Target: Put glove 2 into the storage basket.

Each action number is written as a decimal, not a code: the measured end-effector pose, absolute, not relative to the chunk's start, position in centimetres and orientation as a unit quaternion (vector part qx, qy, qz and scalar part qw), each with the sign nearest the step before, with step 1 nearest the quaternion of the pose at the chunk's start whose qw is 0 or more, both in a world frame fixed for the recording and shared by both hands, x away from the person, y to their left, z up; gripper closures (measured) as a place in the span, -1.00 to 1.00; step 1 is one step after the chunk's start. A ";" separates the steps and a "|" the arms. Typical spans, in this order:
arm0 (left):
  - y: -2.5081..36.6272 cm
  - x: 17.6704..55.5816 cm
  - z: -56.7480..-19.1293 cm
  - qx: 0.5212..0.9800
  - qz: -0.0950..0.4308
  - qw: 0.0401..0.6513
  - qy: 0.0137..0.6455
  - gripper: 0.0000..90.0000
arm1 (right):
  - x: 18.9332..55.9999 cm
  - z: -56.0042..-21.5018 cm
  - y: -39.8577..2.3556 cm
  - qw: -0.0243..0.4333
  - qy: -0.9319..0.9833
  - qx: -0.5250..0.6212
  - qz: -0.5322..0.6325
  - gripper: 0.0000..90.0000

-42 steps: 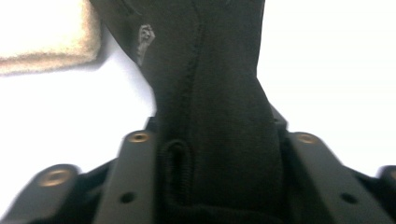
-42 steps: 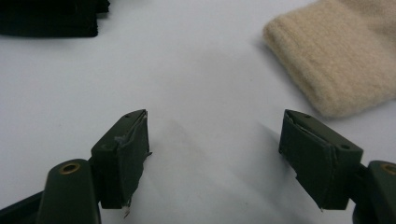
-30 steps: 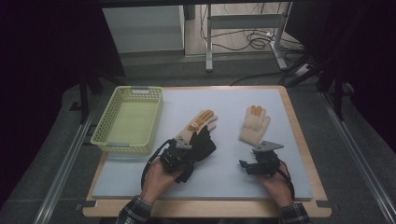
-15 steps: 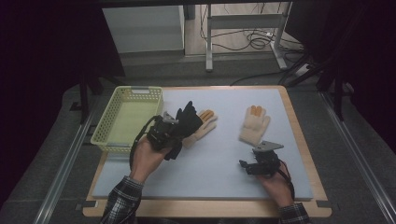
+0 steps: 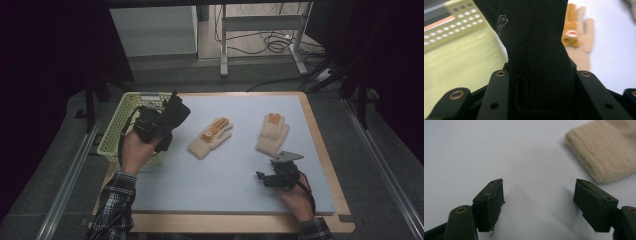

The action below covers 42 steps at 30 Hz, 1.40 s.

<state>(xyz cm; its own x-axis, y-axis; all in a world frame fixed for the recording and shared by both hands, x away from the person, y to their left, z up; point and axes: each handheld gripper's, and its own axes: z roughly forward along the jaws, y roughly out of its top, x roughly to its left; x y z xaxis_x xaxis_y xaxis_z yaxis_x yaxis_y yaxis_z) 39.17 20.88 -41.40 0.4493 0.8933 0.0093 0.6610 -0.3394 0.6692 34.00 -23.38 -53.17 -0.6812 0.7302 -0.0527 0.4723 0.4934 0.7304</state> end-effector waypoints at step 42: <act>32.4 46.2 -49.1 0.755 0.165 0.146 0.618 0.11 | 34.0 -53.2 -23.4 0.181 0.844 0.357 0.358 -0.47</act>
<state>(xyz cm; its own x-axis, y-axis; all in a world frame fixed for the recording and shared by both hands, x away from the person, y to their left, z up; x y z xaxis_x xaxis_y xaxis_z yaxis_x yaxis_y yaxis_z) 46.19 32.42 -49.05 0.1822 0.9808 0.0690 0.8848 -0.1941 0.4236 34.02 -23.37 -53.20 -0.6805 0.7310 -0.0498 0.4726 0.4899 0.7326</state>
